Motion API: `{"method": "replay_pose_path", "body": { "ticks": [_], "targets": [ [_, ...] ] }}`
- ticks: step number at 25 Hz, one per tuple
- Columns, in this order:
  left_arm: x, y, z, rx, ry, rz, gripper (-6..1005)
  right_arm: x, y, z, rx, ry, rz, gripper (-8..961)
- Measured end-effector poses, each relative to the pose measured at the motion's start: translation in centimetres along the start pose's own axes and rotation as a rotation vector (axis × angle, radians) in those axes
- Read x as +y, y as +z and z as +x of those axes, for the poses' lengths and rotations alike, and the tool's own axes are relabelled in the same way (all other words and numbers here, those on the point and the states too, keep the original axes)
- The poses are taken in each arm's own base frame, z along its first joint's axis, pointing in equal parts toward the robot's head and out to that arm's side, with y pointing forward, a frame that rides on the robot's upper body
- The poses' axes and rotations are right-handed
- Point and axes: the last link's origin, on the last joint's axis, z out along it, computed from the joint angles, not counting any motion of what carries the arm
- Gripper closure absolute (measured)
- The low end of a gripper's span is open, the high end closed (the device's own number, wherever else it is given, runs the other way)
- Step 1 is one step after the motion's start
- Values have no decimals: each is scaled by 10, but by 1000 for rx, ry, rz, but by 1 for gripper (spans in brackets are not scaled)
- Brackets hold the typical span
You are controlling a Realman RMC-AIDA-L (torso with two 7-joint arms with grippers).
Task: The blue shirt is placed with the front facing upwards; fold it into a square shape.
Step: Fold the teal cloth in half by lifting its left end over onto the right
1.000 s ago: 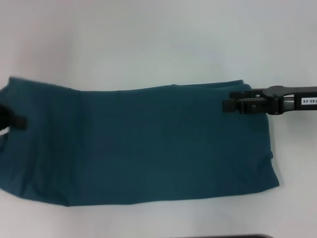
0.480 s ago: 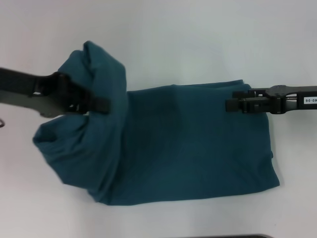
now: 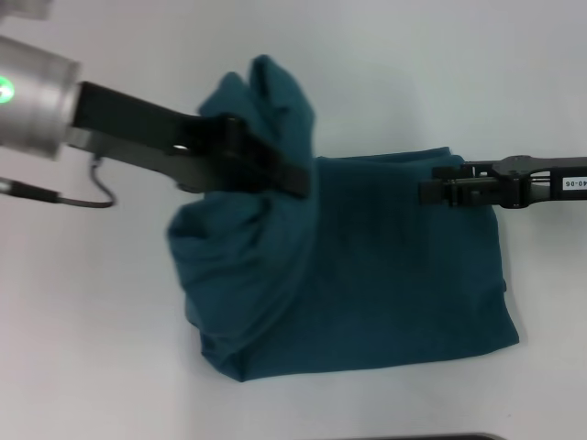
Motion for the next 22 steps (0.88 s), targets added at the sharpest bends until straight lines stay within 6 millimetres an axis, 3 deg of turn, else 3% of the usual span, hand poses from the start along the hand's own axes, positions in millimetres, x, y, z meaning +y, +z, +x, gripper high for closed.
{"method": "replay_pose_path", "body": {
  "ticks": [7,12,22],
  "targets": [
    [8,29,6,-31,20,-44,934,-3,0,2,5,9,17,187],
    [2,48,13,-16,-3,-38,934,-3,0,1,4,17,21,188],
    [6,68,21,-49,-2,-2,934,-5,2,-3,2,21,33,189]
  ]
}}
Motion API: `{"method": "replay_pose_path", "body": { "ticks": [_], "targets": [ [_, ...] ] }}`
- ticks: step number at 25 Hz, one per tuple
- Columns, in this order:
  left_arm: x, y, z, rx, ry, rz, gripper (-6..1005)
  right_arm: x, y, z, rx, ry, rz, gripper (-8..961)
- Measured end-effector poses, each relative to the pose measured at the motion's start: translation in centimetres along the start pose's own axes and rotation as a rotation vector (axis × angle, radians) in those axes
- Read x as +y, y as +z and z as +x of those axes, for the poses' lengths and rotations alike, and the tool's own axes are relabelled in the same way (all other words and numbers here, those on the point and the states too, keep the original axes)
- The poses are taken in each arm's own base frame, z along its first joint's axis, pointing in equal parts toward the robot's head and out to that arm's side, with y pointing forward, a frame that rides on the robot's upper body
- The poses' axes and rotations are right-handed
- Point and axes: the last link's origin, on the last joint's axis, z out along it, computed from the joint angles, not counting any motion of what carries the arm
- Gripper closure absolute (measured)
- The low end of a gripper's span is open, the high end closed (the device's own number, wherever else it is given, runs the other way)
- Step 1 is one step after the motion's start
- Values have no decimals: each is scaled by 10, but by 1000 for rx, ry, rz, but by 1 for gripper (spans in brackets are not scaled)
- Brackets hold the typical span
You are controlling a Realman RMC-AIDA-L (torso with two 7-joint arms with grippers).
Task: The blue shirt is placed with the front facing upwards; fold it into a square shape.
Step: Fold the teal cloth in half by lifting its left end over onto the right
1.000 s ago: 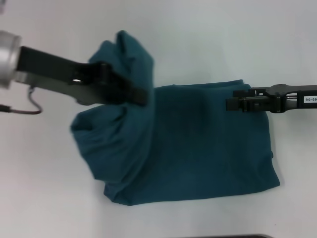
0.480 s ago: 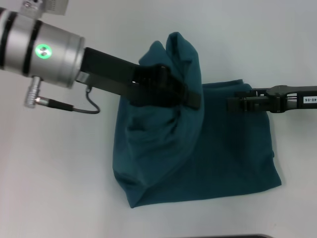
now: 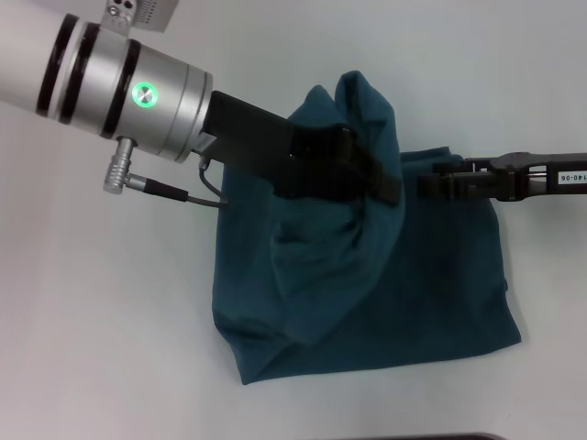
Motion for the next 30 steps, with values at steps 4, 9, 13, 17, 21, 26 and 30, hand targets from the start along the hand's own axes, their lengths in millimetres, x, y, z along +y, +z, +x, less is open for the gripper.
{"method": "replay_pose_path", "body": {
  "ticks": [4,9,13,17,21,26,30],
  "targets": [
    [2,4,1,-2,7,-1,934,0,0,0,0,5,2,190],
    [3,11,4,2,10,15,934,-1,0,-1,-1,11,4,191],
    [5,19,7,0,15,38,934,-1,1,-1,-2,11,7,191],
    [3,23,12,29,6,61,934,-2,1,-2,-4,12,13,192],
    [-3,25,15,66,-8,80,934,-3,1,-2,-6,19,20,192],
    [-8,25,15,75,-20,101,934,-3,1,-2,-7,26,21,193],
    [-10,25,13,54,-10,165,935,-3,0,-2,-8,26,24,194]
  ]
}}
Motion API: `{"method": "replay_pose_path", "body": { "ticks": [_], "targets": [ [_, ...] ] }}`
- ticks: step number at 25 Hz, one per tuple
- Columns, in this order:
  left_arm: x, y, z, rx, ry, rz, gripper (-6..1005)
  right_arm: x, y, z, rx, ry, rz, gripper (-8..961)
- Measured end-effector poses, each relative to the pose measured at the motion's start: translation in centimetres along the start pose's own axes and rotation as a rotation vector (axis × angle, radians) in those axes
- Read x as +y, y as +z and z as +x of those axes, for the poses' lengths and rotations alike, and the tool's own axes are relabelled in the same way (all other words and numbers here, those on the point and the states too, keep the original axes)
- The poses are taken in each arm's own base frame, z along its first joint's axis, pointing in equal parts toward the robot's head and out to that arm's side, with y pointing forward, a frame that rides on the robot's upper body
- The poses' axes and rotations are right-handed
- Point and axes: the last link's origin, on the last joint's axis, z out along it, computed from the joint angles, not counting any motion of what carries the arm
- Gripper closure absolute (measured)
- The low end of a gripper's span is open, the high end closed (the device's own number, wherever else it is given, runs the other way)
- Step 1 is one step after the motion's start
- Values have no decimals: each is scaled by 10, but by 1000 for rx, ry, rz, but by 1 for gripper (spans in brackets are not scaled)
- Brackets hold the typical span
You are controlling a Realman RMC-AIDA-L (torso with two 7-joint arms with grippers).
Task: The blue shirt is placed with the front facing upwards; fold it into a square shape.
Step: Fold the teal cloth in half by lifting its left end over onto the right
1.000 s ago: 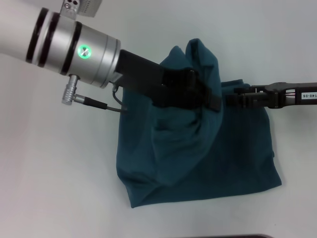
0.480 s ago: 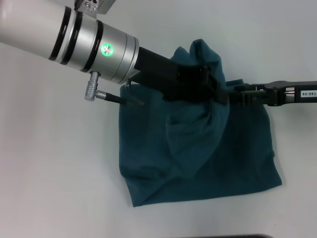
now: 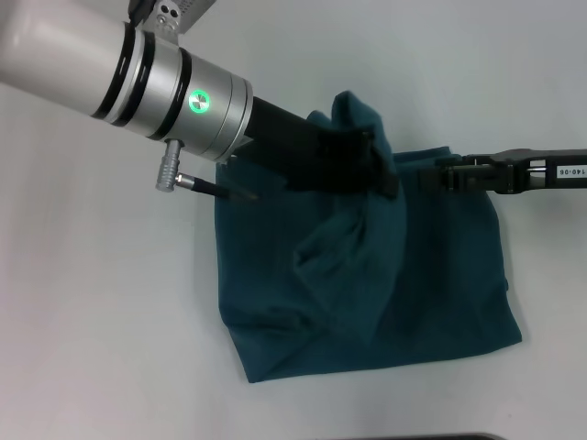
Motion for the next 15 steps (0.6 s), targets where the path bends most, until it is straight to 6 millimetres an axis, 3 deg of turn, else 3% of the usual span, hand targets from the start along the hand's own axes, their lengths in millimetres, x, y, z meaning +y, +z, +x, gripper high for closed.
{"method": "replay_pose_path", "body": {
  "ticks": [15],
  "targets": [
    [20,10,21,-97,103,106,935,-2,0,0,-3,11,12,196]
  ]
}}
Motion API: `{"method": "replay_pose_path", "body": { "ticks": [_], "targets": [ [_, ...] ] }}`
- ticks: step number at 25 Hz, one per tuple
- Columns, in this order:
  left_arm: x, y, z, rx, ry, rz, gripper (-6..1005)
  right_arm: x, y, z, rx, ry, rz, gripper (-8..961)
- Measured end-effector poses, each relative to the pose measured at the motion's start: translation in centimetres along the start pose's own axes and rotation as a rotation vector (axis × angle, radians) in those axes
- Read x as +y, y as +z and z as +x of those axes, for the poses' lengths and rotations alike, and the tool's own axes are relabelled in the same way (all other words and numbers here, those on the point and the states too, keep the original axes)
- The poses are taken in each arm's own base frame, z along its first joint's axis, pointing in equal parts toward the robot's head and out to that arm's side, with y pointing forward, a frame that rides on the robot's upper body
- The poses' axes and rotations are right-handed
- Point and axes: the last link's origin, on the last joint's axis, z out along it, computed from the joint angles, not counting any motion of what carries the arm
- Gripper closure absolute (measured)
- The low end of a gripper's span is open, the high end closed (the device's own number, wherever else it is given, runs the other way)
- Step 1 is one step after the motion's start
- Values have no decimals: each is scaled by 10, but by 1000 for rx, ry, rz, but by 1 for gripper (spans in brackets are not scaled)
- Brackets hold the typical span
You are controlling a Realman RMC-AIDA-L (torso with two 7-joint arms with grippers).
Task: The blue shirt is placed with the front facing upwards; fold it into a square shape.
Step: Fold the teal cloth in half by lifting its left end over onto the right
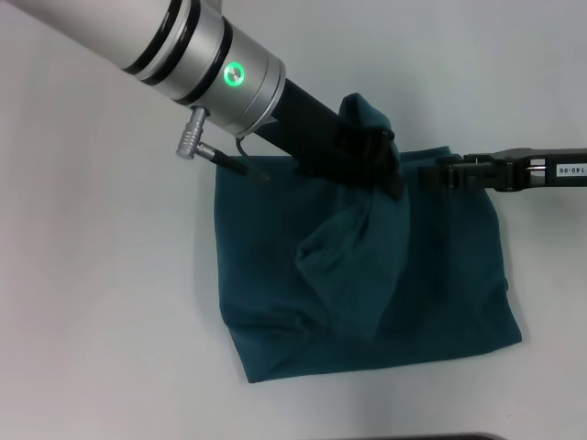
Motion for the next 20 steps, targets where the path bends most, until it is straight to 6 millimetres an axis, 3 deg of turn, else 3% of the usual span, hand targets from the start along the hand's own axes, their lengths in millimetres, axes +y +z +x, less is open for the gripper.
{"method": "replay_pose_path", "body": {
  "ticks": [15,20],
  "targets": [
    [6,-3,1,32,21,-139,935,-2,0,-1,-4,0,11,198],
    [-1,-3,0,45,9,-133,836,-1,0,-1,-3,0,8,199]
  ]
}}
